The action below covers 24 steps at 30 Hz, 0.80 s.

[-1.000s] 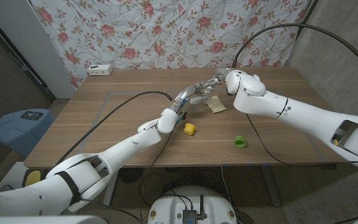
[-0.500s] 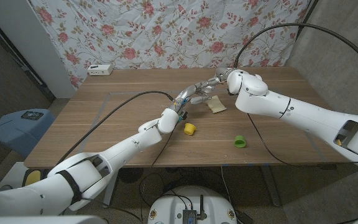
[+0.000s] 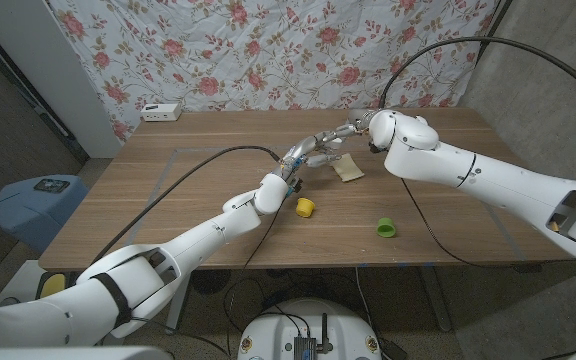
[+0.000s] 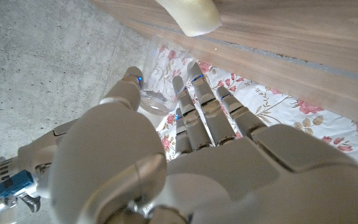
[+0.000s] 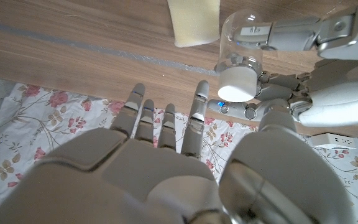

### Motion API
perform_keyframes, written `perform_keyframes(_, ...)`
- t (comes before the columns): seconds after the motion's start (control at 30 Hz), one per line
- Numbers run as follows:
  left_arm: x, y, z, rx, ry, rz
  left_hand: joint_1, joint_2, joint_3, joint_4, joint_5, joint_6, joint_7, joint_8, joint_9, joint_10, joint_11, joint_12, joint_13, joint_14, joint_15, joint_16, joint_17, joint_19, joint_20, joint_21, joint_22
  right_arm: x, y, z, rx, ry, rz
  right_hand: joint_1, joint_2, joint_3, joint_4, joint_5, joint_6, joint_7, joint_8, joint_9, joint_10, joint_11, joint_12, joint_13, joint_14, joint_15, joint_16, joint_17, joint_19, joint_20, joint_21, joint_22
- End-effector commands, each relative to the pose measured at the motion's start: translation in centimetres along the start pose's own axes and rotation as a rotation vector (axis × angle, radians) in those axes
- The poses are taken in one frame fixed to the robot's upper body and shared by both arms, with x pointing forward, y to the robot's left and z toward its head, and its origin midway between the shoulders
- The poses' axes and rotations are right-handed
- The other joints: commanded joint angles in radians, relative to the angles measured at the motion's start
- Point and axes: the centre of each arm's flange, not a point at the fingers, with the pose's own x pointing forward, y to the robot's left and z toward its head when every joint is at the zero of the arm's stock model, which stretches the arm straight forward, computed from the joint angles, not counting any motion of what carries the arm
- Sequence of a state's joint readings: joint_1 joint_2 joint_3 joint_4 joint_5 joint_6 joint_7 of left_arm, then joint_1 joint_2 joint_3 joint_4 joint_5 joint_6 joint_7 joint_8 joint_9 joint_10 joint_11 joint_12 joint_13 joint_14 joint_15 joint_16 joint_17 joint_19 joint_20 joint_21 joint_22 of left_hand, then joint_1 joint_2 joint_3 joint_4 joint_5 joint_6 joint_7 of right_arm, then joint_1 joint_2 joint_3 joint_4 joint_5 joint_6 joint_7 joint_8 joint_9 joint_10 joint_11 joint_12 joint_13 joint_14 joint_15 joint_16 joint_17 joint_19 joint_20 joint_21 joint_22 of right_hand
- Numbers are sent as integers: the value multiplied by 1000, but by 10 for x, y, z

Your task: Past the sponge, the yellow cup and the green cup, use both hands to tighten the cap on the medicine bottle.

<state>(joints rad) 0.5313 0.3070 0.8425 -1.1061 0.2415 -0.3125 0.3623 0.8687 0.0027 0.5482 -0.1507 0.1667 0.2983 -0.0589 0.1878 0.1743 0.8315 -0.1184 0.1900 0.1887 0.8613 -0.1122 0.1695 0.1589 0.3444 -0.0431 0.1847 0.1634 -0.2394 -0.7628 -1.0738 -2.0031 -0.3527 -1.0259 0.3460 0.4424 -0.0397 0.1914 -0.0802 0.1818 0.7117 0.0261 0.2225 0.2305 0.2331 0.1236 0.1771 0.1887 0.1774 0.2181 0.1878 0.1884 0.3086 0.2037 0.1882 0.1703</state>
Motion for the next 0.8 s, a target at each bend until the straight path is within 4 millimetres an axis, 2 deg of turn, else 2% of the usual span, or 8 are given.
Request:
perform_keyframes(0.03,-1,-1,0,1,0,-5,-1,4,8,1,10,6,-4,0,3,36,-35,6,4,2,-64,4,1,-3,-42,-1,2,-5,-1,-3,14,-34,36,7,11,5,-10,4,-43,2,-16,6,-30,7,0,3,-19,0,-3,3,-11,3,-4,1)
perform_keyframes(0.13,-1,-1,0,2,-1,-4,0,4,9,-1,10,7,-5,0,3,38,-34,6,4,1,-65,4,1,-3,-42,0,2,-6,-1,-3,11,-36,41,19,19,12,-18,4,-57,4,-19,7,-39,8,2,3,-28,0,-4,3,-18,4,-5,1)
perform_keyframes(0.43,-1,-1,0,2,0,-2,1,4,8,-1,10,6,-4,0,3,35,-35,5,4,2,-66,5,2,-3,-42,0,2,-7,-3,-4,21,-69,74,83,37,45,-59,15,-125,7,-30,10,-89,13,3,4,-78,-1,-8,2,-47,7,-7,0)
perform_keyframes(0.8,-1,-1,-1,4,3,-3,2,3,7,-2,10,6,-7,0,3,38,-35,6,3,3,-66,5,2,-3,-42,0,2,-4,-6,-4,20,-99,101,149,39,74,-89,22,-189,5,-35,5,-133,17,5,4,-113,-2,-6,1,-64,6,-5,0)
